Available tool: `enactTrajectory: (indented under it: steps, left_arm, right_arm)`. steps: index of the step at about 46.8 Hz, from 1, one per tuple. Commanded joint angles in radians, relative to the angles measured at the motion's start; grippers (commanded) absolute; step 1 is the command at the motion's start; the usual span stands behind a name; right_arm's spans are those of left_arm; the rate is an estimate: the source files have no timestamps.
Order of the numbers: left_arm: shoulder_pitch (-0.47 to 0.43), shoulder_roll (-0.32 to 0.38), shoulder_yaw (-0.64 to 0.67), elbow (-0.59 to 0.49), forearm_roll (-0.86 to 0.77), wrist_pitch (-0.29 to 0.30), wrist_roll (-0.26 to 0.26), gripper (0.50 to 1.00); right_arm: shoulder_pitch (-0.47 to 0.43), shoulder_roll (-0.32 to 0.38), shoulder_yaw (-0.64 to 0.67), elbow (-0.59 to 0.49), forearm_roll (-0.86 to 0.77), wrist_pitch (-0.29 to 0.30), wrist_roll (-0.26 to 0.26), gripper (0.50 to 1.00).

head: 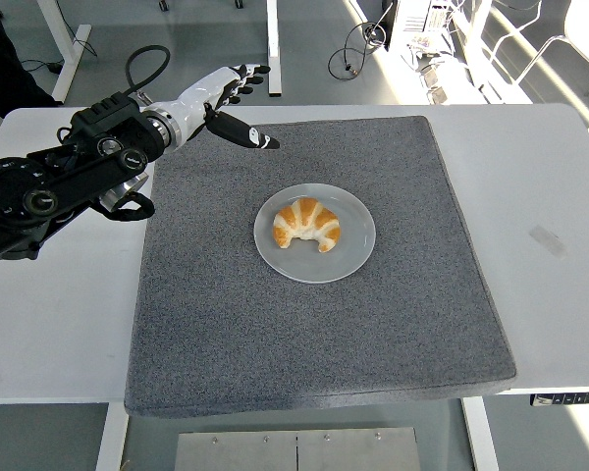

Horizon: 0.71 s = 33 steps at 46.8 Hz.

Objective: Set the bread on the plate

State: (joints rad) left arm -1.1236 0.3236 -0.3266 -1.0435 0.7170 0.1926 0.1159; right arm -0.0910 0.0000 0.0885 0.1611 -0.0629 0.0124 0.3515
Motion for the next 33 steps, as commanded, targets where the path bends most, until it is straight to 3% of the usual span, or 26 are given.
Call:
enactTrajectory:
  steps: [1, 12, 22, 33]
  left_arm:
    - [0.047, 0.018, -0.064, 0.0, -0.028, 0.018, -0.024, 0.961]
    - [0.199, 0.02, -0.281, 0.045, -0.09, 0.038, -0.148, 0.942]
    - [0.215, 0.014, -0.325, 0.079, -0.223, 0.036, -0.225, 0.942]
    - [0.222, -0.061, -0.371, 0.189, -0.309, 0.028, -0.295, 0.942]
  right_arm:
    - [0.0, 0.0, 0.001, 0.0, 0.0, 0.0, 0.0, 1.0]
    - [0.0, 0.0, 0.001, 0.0, 0.0, 0.0, 0.0, 1.0]
    - [0.0, 0.0, 0.001, 0.0, 0.0, 0.0, 0.0, 1.0]
    - [0.0, 0.0, 0.001, 0.0, 0.0, 0.0, 0.0, 1.0]
